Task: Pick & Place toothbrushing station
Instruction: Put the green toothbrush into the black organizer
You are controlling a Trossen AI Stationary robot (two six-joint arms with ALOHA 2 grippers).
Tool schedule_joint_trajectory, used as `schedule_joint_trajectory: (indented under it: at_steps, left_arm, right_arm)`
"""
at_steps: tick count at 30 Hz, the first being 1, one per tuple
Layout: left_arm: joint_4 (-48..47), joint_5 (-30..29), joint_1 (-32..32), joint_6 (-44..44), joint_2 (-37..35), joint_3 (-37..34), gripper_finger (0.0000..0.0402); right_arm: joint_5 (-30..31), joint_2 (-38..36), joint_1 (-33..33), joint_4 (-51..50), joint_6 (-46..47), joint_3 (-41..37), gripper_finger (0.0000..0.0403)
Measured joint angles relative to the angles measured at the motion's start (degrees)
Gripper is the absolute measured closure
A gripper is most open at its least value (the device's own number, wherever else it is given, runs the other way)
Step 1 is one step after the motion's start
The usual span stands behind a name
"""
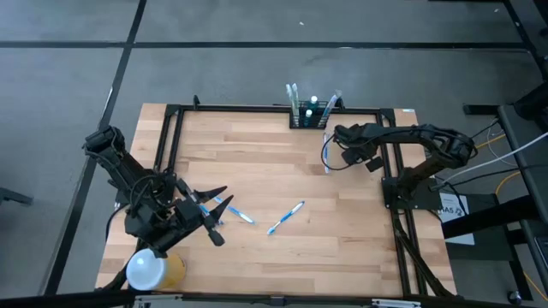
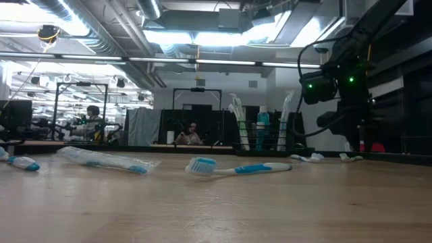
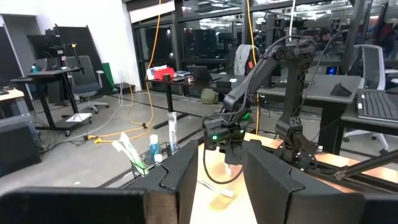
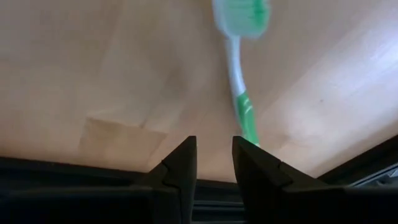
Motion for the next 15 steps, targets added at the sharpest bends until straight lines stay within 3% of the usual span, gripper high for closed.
schedule_joint_trajectory:
  at_steps: [15]
  left_arm:
    - [0.0,0.0,0.0,-3.7,0.0,0.0,0.0282]
  right_arm:
    - [-1.3,1.5,-6.8,6.1,-5.1,-0.2,0.0298]
